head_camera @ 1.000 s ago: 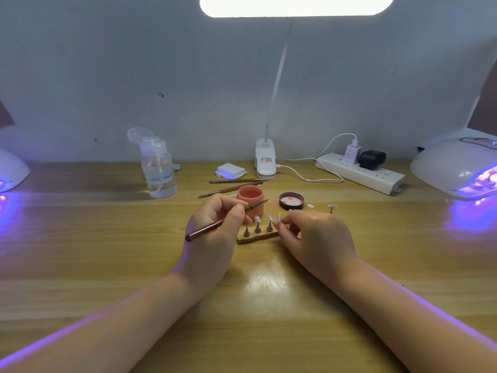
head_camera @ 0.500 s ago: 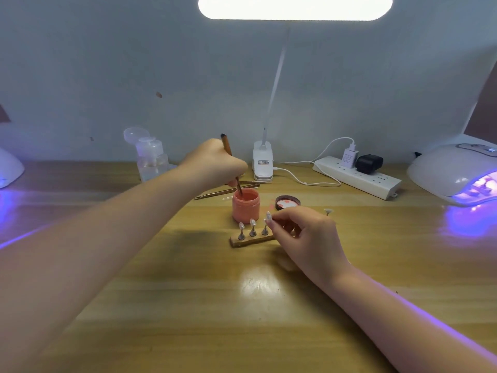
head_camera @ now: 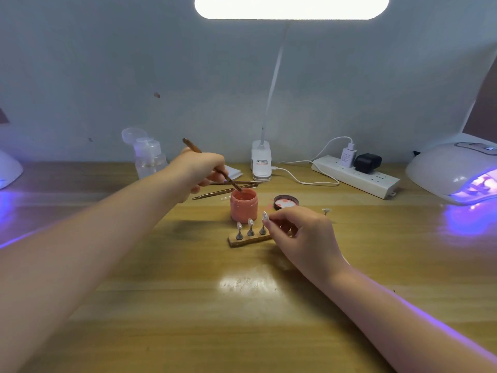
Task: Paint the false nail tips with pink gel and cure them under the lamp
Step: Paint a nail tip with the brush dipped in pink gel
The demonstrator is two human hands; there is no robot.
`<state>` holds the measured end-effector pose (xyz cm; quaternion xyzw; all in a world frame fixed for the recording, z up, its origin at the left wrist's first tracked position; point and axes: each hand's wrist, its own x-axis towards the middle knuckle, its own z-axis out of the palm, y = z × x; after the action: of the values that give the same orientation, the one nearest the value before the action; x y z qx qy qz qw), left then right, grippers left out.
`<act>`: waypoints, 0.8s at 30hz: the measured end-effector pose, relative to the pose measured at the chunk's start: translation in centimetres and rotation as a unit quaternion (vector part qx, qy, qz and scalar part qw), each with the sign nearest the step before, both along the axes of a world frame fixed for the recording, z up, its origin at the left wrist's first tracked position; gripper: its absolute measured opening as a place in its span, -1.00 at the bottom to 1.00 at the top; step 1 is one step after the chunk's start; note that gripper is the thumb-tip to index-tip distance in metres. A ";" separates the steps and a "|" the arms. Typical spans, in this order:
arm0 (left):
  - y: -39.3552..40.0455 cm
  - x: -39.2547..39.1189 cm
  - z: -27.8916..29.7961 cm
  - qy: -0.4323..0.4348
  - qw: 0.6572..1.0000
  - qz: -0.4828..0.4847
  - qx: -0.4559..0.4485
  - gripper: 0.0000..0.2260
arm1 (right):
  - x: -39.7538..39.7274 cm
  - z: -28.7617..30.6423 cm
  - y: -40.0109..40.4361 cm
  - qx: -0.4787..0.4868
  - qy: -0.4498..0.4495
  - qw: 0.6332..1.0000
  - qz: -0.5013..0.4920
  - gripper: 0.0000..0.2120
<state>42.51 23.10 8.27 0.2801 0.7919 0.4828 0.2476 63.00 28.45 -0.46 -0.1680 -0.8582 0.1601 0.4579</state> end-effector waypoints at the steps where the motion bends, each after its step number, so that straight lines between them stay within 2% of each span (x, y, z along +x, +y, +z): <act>1: -0.5 -0.4 -0.2 -0.031 0.999 0.004 0.010 -0.90 | 0.0 0.0 0.0 -0.003 0.003 1.000 -0.002 -0.96; 4: -1.8 -1.3 -1.1 -0.101 0.995 0.005 0.022 -0.87 | 0.1 0.0 0.1 -0.027 0.016 0.999 -0.014 -0.95; 10: -3.6 -1.4 -2.1 -0.155 0.987 0.018 0.041 -0.85 | 0.1 0.1 -0.1 -0.054 0.026 0.998 -0.015 -0.93; 13: -4.4 -0.8 -2.1 -0.185 0.976 0.030 0.109 -0.84 | 0.1 0.1 -0.1 -0.064 0.028 0.997 -0.022 -0.94; 17: -5.1 1.6 -2.6 -0.243 0.936 0.030 0.253 -0.85 | 0.1 0.0 0.0 -0.097 0.033 0.995 -0.019 -0.91; 19: -5.4 3.1 -3.4 -0.214 0.930 0.003 0.299 -0.86 | 0.1 0.0 0.0 -0.103 0.041 0.994 -0.016 -0.93; 20: -5.7 3.9 -3.9 -0.171 0.933 -0.017 0.315 -0.87 | 0.1 0.1 0.0 -0.102 0.044 0.994 -0.014 -0.95; 22: -6.5 5.3 -5.2 -0.041 0.935 -0.065 0.347 -0.89 | 0.2 0.2 0.0 -0.094 0.047 0.994 -0.010 -0.95; 24: -7.3 6.4 -6.5 0.074 0.922 -0.124 0.359 -0.88 | 0.2 0.2 0.1 -0.076 0.051 0.996 -0.008 -0.94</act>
<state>48.88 15.78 1.82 0.4809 0.5403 0.6784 0.1290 63.24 28.52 -0.27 -0.2014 -0.8178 0.2295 0.4878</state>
